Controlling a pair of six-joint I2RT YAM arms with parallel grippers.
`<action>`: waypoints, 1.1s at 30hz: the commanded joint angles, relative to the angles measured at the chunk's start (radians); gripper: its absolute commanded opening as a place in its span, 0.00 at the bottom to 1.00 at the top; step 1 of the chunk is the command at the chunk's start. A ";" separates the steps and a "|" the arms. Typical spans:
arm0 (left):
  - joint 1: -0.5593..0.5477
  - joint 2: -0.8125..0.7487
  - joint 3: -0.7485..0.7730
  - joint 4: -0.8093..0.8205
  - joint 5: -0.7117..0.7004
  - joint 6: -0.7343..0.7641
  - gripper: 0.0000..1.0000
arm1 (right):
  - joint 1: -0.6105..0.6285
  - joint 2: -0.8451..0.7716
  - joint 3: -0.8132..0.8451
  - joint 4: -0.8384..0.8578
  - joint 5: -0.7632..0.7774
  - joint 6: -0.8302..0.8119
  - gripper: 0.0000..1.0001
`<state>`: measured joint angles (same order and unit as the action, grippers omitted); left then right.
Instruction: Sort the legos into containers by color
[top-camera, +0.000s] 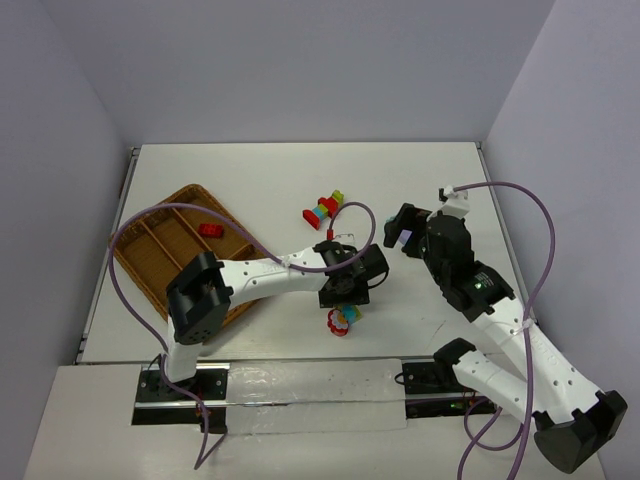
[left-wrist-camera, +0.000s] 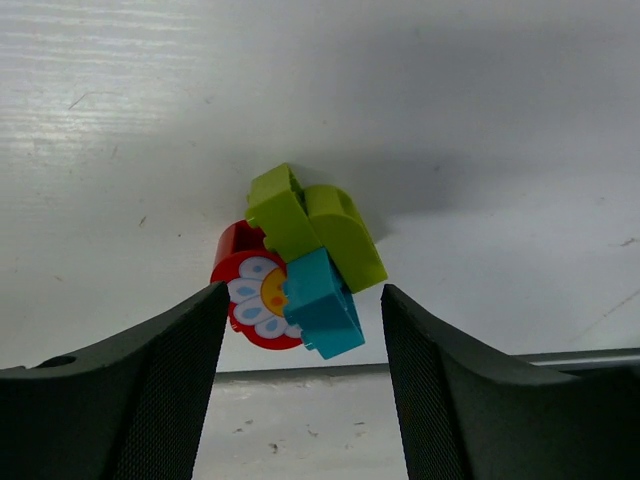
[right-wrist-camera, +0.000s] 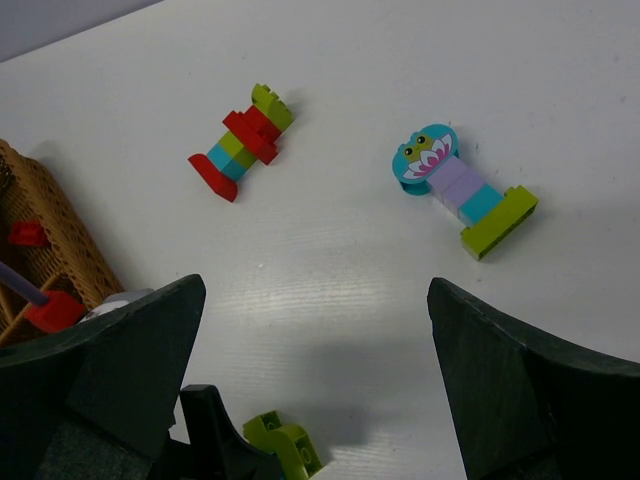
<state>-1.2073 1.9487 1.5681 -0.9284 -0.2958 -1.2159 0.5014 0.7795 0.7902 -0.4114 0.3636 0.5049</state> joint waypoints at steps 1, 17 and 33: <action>-0.014 -0.001 0.058 -0.083 -0.046 -0.071 0.67 | 0.003 -0.019 0.016 0.014 0.021 0.009 1.00; -0.022 0.007 0.033 -0.063 0.000 -0.053 0.61 | 0.004 -0.009 0.016 0.047 -0.034 0.002 1.00; -0.026 0.009 0.001 -0.033 0.045 -0.073 0.51 | 0.003 -0.017 0.000 0.056 -0.040 0.015 1.00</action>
<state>-1.2236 1.9587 1.5744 -0.9840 -0.2725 -1.2755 0.5014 0.7757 0.7906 -0.4045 0.3202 0.5083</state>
